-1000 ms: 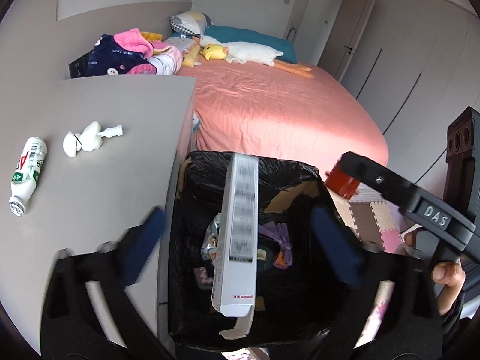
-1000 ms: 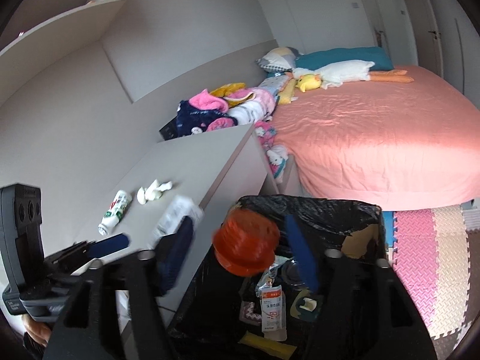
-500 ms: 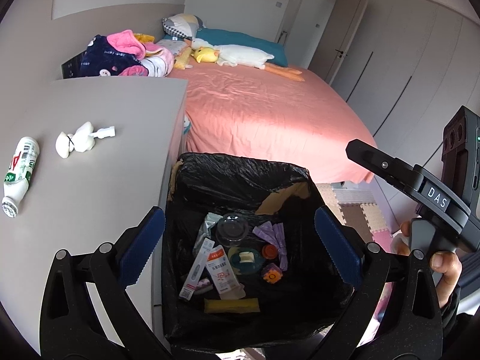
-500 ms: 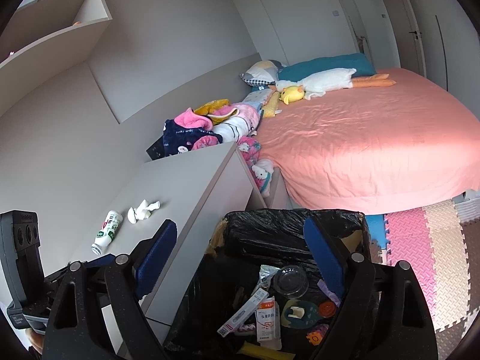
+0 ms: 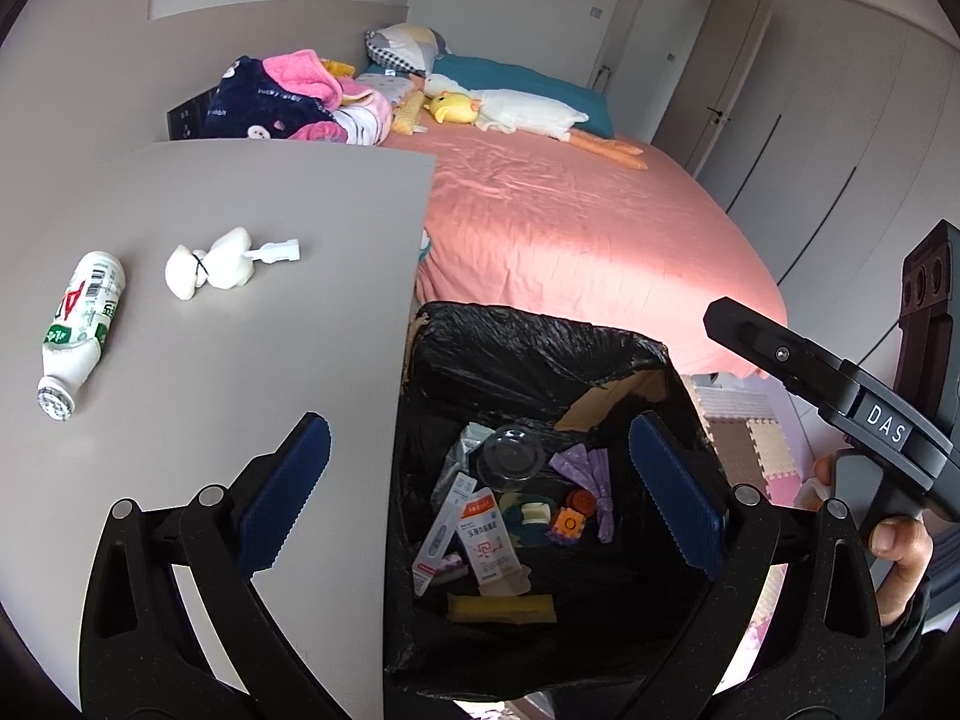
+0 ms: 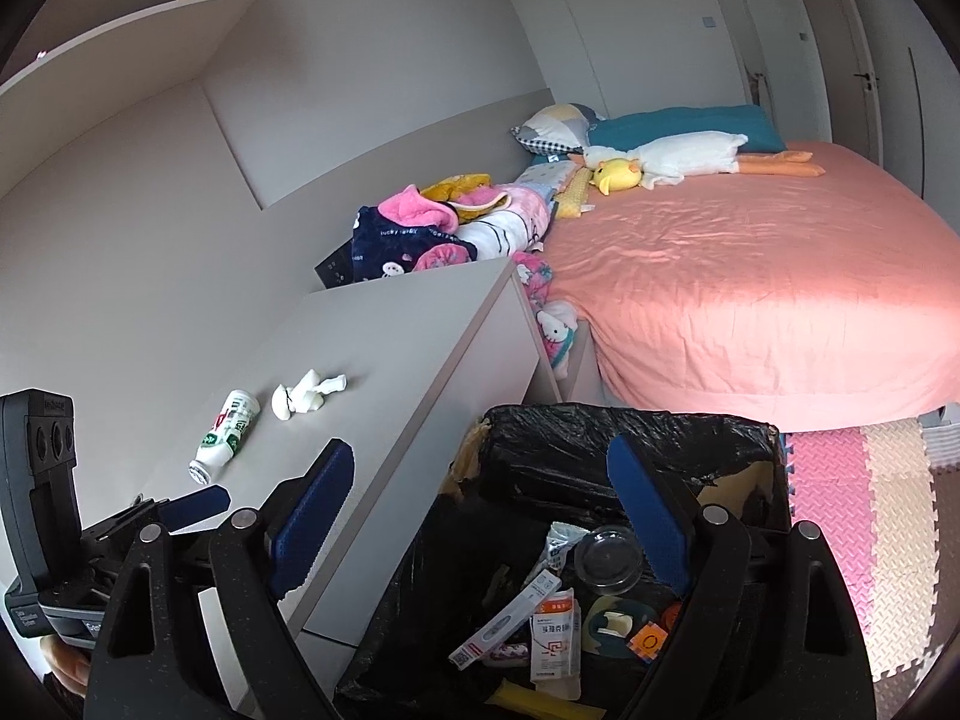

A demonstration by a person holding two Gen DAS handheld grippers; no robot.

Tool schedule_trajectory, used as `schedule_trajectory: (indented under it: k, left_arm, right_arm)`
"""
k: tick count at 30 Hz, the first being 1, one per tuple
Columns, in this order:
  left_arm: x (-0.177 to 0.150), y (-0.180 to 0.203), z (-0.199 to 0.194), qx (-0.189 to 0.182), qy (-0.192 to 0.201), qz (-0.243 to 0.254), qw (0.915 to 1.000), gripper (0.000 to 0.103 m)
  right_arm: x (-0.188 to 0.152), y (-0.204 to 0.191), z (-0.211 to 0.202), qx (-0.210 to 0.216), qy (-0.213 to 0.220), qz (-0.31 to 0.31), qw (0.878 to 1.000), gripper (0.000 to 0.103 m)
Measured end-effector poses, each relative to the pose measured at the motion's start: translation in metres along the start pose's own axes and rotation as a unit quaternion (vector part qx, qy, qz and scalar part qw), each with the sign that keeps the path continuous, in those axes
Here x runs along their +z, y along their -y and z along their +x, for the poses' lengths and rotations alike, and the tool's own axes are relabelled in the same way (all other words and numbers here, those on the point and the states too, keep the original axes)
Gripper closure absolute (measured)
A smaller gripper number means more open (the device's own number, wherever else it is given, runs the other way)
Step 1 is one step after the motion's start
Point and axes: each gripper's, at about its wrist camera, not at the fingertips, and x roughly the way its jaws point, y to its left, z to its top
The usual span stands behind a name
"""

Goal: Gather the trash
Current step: 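Move both grippers back over the desk toward the bottle and toy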

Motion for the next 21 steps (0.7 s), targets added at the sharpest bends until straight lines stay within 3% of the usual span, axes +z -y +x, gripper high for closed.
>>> schedule_trajectory:
  k: [21]
  left_arm:
    - [0.001,-0.091,-0.011,0.078,0.003,-0.057,0.9953,0.006]
  right_arm:
    - [-0.005,-0.074,0.066,0.034,-0.048,-0.067,0.996,0.016]
